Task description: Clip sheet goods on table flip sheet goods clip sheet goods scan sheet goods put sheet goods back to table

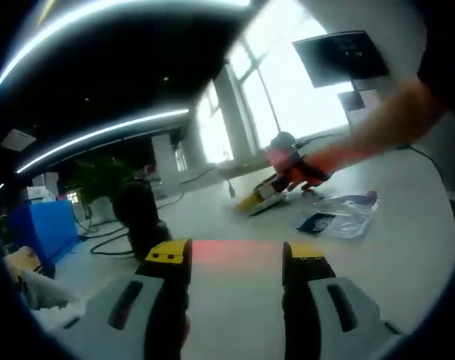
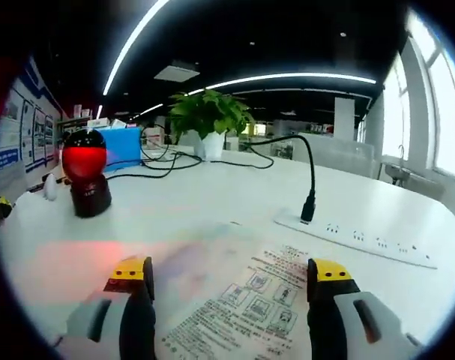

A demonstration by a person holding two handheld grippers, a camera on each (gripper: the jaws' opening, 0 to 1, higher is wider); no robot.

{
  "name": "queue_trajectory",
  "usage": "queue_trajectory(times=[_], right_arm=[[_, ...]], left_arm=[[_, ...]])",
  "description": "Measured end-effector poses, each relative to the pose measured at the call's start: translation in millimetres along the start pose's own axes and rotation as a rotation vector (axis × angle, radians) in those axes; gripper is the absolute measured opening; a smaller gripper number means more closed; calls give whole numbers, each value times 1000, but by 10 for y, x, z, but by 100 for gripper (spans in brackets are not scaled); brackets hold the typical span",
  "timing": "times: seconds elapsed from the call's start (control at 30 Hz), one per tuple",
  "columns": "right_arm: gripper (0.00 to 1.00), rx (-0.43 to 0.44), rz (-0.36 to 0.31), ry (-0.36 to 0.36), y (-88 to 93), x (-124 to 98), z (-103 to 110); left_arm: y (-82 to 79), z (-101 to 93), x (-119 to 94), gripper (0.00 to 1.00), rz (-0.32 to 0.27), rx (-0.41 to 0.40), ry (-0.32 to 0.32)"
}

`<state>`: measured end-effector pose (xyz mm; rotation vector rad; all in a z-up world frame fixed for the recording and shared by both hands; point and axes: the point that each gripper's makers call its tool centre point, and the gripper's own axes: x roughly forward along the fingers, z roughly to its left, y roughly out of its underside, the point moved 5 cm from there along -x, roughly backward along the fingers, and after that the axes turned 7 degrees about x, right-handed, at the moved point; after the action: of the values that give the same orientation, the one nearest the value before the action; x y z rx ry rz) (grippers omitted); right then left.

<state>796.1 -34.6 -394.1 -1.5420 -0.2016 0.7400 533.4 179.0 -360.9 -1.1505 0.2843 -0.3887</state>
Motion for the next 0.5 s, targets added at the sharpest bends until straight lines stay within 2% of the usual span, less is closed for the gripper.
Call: queue_trajectory(times=[0.33,0.5], right_arm=[[77,47,19,-2,35,-44,45],[77,59,49,-5,41,-65,90]], left_arm=[[4,-2,0,41,0,-1,-2],[7,0,2,41,-1,-4,-2]])
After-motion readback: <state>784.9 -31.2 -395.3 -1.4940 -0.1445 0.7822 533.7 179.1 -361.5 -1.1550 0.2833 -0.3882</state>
